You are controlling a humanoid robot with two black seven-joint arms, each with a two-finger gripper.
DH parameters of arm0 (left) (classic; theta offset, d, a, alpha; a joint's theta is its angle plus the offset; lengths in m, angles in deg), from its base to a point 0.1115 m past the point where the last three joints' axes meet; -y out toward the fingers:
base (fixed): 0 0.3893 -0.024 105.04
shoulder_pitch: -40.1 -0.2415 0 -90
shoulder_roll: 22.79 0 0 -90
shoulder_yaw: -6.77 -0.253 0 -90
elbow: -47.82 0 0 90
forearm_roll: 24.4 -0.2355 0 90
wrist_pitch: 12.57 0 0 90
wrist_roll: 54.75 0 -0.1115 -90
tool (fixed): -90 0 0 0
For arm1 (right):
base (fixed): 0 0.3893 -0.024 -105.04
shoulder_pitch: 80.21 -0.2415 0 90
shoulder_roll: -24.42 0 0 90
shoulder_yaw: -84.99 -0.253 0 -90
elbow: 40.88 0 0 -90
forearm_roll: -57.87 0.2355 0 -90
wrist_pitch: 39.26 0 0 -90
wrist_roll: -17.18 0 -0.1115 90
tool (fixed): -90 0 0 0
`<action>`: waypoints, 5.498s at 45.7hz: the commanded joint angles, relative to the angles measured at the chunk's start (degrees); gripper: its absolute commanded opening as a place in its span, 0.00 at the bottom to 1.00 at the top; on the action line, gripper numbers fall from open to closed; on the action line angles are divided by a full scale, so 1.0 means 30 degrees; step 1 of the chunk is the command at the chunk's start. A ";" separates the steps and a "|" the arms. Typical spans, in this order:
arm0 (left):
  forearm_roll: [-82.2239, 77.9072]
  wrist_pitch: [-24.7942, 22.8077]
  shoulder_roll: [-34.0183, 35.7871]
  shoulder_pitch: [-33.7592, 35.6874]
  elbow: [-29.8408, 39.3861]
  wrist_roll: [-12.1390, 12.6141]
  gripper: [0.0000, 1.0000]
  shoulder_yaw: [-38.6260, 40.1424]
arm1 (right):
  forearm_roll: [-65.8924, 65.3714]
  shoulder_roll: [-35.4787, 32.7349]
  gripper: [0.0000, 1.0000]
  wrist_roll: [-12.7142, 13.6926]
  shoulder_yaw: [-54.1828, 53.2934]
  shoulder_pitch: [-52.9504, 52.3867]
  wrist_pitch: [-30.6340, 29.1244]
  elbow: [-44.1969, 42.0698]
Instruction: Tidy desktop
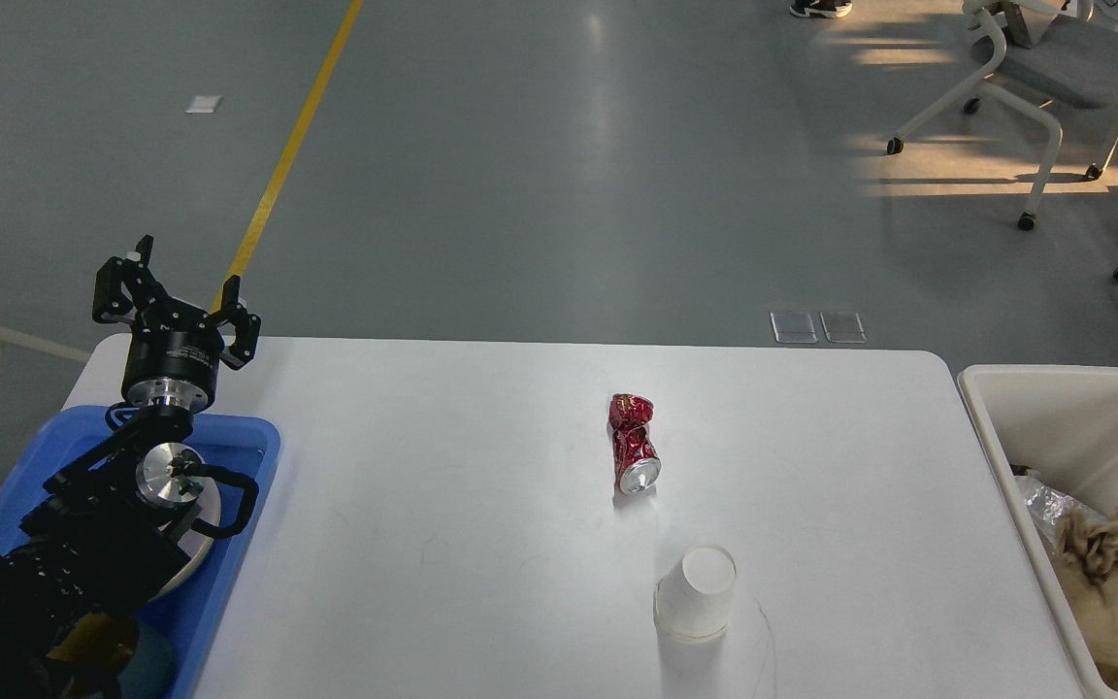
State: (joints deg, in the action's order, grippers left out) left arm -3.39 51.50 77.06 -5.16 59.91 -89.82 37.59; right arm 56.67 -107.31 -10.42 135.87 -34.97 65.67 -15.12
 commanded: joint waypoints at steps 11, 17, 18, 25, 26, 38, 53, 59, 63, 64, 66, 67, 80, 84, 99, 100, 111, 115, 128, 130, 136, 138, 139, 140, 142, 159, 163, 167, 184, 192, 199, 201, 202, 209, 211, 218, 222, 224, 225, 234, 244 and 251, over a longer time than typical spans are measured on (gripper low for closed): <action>-0.0002 -0.0001 0.0000 -0.0002 0.0012 0.0000 0.96 0.0011 | -0.0773 -0.1028 1.00 -0.0029 0.1875 -0.2888 -0.3537 0.1344; -0.0002 -0.0001 0.0000 -0.0002 -0.0017 0.0000 0.96 -0.0018 | -0.1536 -0.1527 1.00 -0.0058 0.4717 -0.6696 -0.7374 0.1696; -0.0002 -0.0001 0.0000 -0.0002 0.0012 0.0000 0.96 0.0011 | -0.1652 -0.1557 1.00 -0.0058 0.5186 -0.7282 -0.8164 0.1754; -0.0002 -0.0001 0.0000 -0.0002 0.0012 0.0000 0.97 -0.0018 | -0.2852 -0.1470 1.00 -0.0029 0.6948 -1.1238 -1.3820 0.1784; -0.0002 -0.0001 0.0000 -0.0002 -0.0017 0.0000 0.96 0.0011 | -0.3145 -0.1440 1.00 -0.0029 0.7007 -1.1678 -1.4464 0.1784; -0.0002 -0.0001 0.0000 -0.0002 -0.0017 0.0000 0.96 0.0011 | -0.6954 -0.0007 1.00 0.0030 0.7124 -1.7332 -1.8923 0.2194; -0.0002 -0.0001 0.0000 -0.0002 -0.0017 0.0000 0.97 -0.0018 | -0.7454 0.5821 1.00 0.0030 0.7124 -2.1670 -1.9393 0.2428; -0.0002 -0.0001 0.0000 -0.0002 0.0012 0.0000 0.97 0.0011 | -0.7454 0.9247 1.00 0.0059 0.7095 -2.2521 -1.9393 0.2663; -0.0002 0.0028 0.0000 -0.0002 -0.0017 0.0000 0.97 -0.0018 | -0.7454 1.1445 1.00 0.0059 0.7037 -2.2785 -1.9393 0.2663; -0.0002 -0.0001 0.0000 -0.0002 0.0012 0.0000 0.96 0.0011 | -0.7425 1.1944 1.00 0.0059 0.7008 -2.2844 -1.9393 0.2634; -0.0002 -0.0001 0.0000 -0.0002 0.0012 0.0000 0.96 -0.0018 | -0.7367 1.2998 1.00 0.0088 0.6949 -2.2903 -1.9393 0.2634; -0.0002 -0.0001 0.0000 -0.0002 0.0012 0.0000 0.96 -0.0018 | -0.7279 1.3438 1.00 0.0088 0.6920 -2.2932 -1.9393 0.2634; -0.0002 -0.0001 0.0000 -0.0002 0.0012 0.0000 0.96 0.0011 | -0.7132 1.6782 1.00 0.0117 0.5426 -2.1500 -1.8867 0.2487; -0.0031 -0.0001 0.0000 -0.0002 0.0012 0.0000 0.97 0.0011 | -0.7132 1.6958 1.00 0.0117 0.5220 -2.0300 -1.8194 0.2487; -0.0003 -0.0001 0.0000 -0.0002 -0.0017 0.0000 0.97 0.0011 | -0.5493 1.7105 1.00 0.0176 0.5249 -1.6723 -1.5206 0.2399; -0.0031 -0.0001 0.0000 -0.0002 0.0012 0.0000 0.97 0.0011 | -0.5375 1.7076 1.00 0.0176 0.5278 -1.6489 -1.4884 0.2370; -0.0002 0.0028 0.0000 -0.0002 0.0012 0.0000 0.97 0.0011 | -0.5198 1.6315 1.00 0.0176 0.5337 -1.4233 -1.2890 0.2312; -0.0002 0.0028 0.0000 -0.0002 0.0012 0.0000 0.96 -0.0018 | -0.5198 1.5905 1.00 0.0176 0.5337 -1.3559 -1.2246 0.2311; -0.0002 -0.0001 0.0000 -0.0002 -0.0017 0.0000 0.97 0.0011 | -0.5169 1.4996 1.00 0.0176 0.5338 -1.1362 -1.1805 0.1989; -0.0003 -0.0001 0.0000 -0.0002 0.0012 0.0000 0.97 0.0011 | -0.5140 1.4996 1.00 0.0176 0.5308 -1.1039 -1.1718 0.1873; -0.0002 -0.0001 0.0000 -0.0002 0.0012 0.0000 0.97 0.0011 | -0.5111 1.4966 1.00 0.0176 0.5249 -0.9926 -1.0723 0.1551; -0.0003 -0.0001 0.0000 -0.0002 0.0012 0.0000 0.96 -0.0018 | -0.4965 1.4966 1.00 0.0176 0.5220 -0.9546 -1.0284 0.1287; -0.0002 -0.0001 0.0000 -0.0002 -0.0017 0.0000 0.97 0.0011 | -0.4819 1.4966 1.00 0.0176 0.5191 -0.9312 -1.0050 0.1141; -0.0002 -0.0001 0.0000 -0.0002 -0.0017 0.0000 0.97 0.0011 | -0.4701 1.4966 1.00 0.0176 0.5191 -0.9077 -0.9786 0.0965; -0.0002 -0.0001 0.0000 -0.0002 0.0012 0.0000 0.96 0.0011 | -0.4350 1.4966 1.00 0.0176 0.5104 -0.8667 -0.9346 0.0643; -0.0002 -0.0001 0.0000 -0.0002 -0.0017 0.0000 0.97 0.0011 | -0.2474 1.5259 1.00 0.0176 0.3141 -0.6527 -0.6445 -0.1291; -0.0031 -0.0001 0.0000 -0.0002 0.0012 0.0000 0.96 0.0011 | -0.2240 1.5493 1.00 0.0176 0.2848 -0.6146 -0.6385 -0.1672; -0.0031 -0.0001 0.0000 -0.0002 0.0012 0.0000 0.97 -0.0018 | -0.2210 1.5727 1.00 0.0176 0.2146 -0.5853 -0.6356 -0.1906; -0.0031 0.0028 0.0000 -0.0002 0.0012 0.0000 0.97 -0.0018 | -0.2269 1.6489 1.00 0.0176 0.0708 -0.4534 -0.6356 -0.2435; -0.0032 -0.0001 0.0000 -0.0002 0.0012 0.0000 0.96 0.0011 | -0.2327 1.6724 1.00 0.0176 0.0738 -0.4094 -0.6385 -0.2435; -0.0003 -0.0001 0.0000 -0.0002 -0.0017 0.0000 0.97 0.0011 | -0.2327 1.6753 1.00 0.0176 0.0738 -0.4006 -0.6385 -0.2435; -0.0031 -0.0001 0.0000 -0.0002 -0.0017 0.0000 0.96 -0.0018 | -0.2327 1.6783 1.00 0.0176 0.0738 -0.4006 -0.6385 -0.2435; -0.0003 0.0028 0.0000 -0.0002 0.0012 0.0000 0.97 -0.0018 | -0.2327 1.6754 1.00 0.0176 0.0738 -0.4006 -0.6385 -0.2435; -0.0031 -0.0001 0.0000 -0.0002 -0.0017 0.0000 0.96 -0.0018 | -0.2327 1.6724 1.00 0.0176 0.0738 -0.4094 -0.6385 -0.2435; -0.0002 0.0028 0.0000 -0.0002 0.0012 0.0000 0.97 0.0011 | -0.2356 1.6695 1.00 0.0176 0.0767 -0.4182 -0.6472 -0.2435; -0.0002 -0.0001 0.0000 -0.0002 0.0012 0.0000 0.97 0.0011 | -0.2385 1.6636 1.00 0.0205 0.1001 -0.4358 -0.6619 -0.2406; -0.0031 -0.0001 0.0000 -0.0002 0.0012 0.0000 0.97 0.0011 | -0.2503 1.6665 1.00 0.0205 0.1060 -0.4358 -0.6678 -0.2405; -0.0003 -0.0001 0.0000 -0.0002 0.0012 0.0000 0.97 0.0011 | -0.2620 1.6636 1.00 0.0234 0.1118 -0.4387 -0.6707 -0.2405; -0.0002 -0.0001 0.0000 -0.0002 0.0012 0.0000 0.96 0.0011 | -0.2649 1.6665 1.00 0.0293 0.1206 -0.4358 -0.6707 -0.2405; -0.0002 -0.0001 0.0000 -0.0002 0.0012 0.0000 0.96 0.0011 | -0.3498 1.6665 1.00 0.0440 0.2729 -0.4358 -0.6737 -0.2405; -0.0002 0.0028 0.0000 -0.0002 0.0012 0.0000 0.97 0.0011 | -0.4437 1.6724 1.00 0.0469 0.2759 -0.4270 -0.6707 -0.2435; -0.0031 -0.0001 0.0000 -0.0002 0.0012 0.0000 0.97 -0.0018 | -0.4437 1.6929 1.00 0.0586 0.2730 -0.4241 -0.6678 -0.2435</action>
State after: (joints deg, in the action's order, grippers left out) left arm -3.44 51.50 77.06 -5.16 59.93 -89.81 37.60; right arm 43.41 -57.06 -8.86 144.13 -47.73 45.52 -22.41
